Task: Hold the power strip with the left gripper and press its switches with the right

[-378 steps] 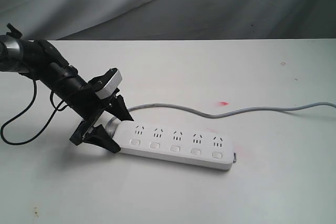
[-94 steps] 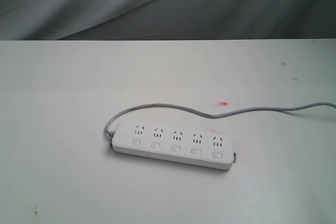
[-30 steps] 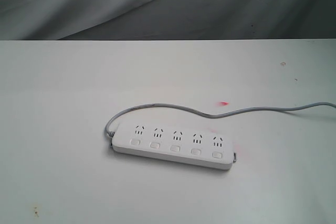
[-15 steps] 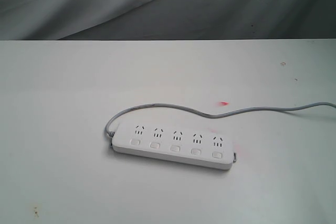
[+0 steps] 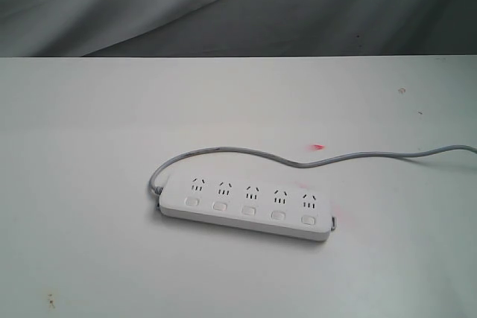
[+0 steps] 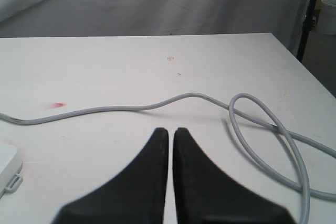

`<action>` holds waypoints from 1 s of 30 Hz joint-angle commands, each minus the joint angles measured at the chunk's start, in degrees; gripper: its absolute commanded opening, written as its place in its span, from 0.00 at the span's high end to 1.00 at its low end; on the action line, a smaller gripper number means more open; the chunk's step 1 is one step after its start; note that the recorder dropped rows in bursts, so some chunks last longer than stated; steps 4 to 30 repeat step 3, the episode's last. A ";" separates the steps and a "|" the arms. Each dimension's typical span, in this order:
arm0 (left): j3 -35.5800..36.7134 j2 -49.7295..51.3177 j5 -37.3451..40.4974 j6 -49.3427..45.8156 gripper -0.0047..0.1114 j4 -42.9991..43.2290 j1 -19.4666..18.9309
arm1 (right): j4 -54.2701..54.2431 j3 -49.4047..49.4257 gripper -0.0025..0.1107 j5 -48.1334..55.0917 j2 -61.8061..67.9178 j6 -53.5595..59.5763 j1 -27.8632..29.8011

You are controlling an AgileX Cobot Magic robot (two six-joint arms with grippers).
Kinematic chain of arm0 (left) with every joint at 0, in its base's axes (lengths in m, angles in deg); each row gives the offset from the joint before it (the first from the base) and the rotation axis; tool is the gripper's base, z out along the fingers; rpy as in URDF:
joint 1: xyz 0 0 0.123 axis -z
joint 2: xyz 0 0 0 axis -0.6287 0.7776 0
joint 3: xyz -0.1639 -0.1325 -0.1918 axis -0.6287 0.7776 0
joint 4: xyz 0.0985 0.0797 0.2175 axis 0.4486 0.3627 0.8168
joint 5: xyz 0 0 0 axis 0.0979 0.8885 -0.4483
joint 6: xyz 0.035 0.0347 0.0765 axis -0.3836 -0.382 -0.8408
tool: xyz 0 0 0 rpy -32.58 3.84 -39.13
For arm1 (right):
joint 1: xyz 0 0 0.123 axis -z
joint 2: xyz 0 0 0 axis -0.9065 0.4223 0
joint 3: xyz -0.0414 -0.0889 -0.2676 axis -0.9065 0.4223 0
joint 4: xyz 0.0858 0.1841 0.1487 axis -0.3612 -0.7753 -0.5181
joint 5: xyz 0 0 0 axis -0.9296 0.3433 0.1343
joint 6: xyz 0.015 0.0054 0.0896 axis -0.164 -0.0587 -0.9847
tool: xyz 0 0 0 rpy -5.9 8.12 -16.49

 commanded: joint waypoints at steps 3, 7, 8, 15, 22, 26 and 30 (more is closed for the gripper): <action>0.27 -0.16 0.00 -0.13 0.96 0.19 0.31 | 0.05 0.18 0.95 -0.21 -0.14 -0.11 0.57; 0.27 -0.16 0.00 -0.13 0.96 0.19 0.31 | 0.05 0.18 0.95 -0.21 -0.14 -0.11 0.57; 0.27 -0.16 0.00 -0.13 0.96 0.19 0.31 | 0.05 0.18 0.95 -0.21 -0.14 -0.11 0.57; 0.27 -0.16 0.00 -0.13 0.96 0.19 0.31 | 0.05 0.18 0.95 -0.21 -0.14 -0.11 0.57; 0.27 -0.16 0.00 -0.13 0.96 0.19 0.31 | 0.05 0.18 0.95 -0.21 -0.14 -0.11 0.57; 0.27 -0.16 0.00 -0.13 0.96 0.19 0.31 | 0.05 0.18 0.95 -0.21 -0.14 -0.11 0.57; 0.27 -0.16 0.00 -0.13 0.96 0.19 0.31 | 0.05 0.18 0.95 -0.21 -0.14 -0.11 0.57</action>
